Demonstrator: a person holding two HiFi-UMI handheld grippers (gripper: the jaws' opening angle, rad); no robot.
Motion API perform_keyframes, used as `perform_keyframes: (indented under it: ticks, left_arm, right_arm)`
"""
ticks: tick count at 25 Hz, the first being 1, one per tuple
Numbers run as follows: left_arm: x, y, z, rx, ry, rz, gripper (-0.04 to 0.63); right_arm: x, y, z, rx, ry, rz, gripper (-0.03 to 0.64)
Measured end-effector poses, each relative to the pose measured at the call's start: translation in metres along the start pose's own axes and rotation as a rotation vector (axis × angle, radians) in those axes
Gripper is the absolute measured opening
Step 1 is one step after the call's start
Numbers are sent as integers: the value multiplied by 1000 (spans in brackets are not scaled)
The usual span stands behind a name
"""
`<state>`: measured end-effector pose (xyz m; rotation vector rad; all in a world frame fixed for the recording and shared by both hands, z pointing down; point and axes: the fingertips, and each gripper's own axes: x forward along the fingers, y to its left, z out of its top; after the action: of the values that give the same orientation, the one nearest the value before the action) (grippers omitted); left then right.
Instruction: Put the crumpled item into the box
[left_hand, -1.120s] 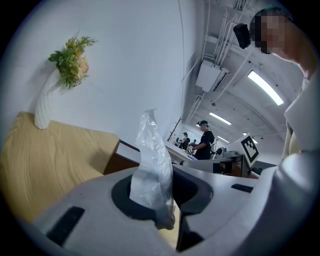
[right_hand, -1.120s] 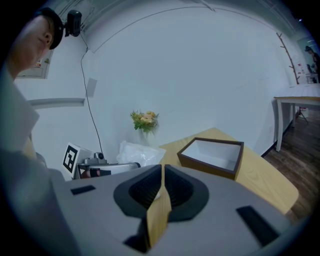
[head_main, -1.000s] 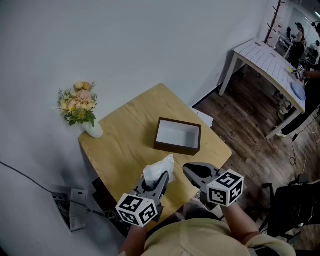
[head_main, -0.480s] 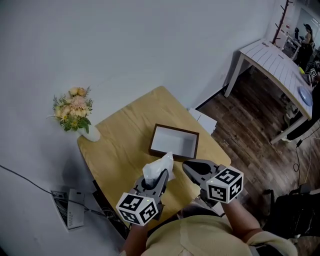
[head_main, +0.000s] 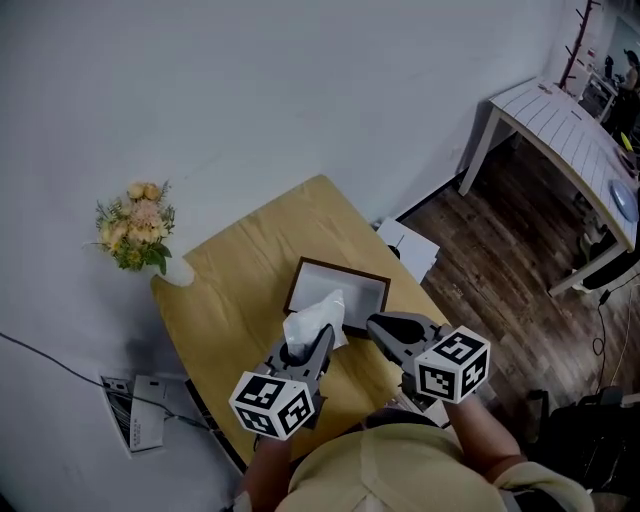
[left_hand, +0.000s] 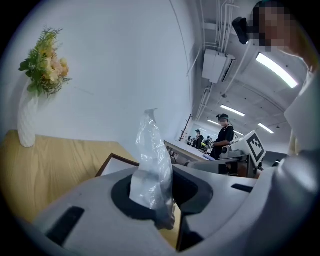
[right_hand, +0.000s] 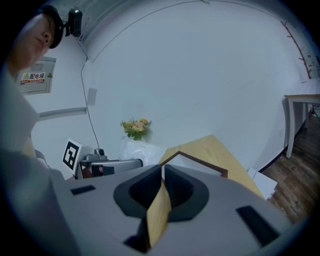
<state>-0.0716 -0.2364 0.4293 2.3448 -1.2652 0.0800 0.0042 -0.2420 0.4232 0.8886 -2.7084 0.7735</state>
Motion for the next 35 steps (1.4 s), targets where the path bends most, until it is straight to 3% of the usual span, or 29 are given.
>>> perform_keyframes:
  ticks: [10, 17, 25, 35]
  left_arm:
    - [37, 2, 2, 37, 36, 36, 80]
    - [53, 7, 5, 107, 57, 68, 80]
    - [68, 12, -5, 192, 153, 84, 80]
    - [82, 10, -16, 221, 245, 69, 85]
  right_arm:
    - [1, -34, 3, 27, 11, 32, 32]
    - [8, -52, 6, 44, 16, 51, 32]
    - [12, -64, 6, 72, 17, 60, 32]
    - [12, -79, 3, 96, 22, 55, 32]
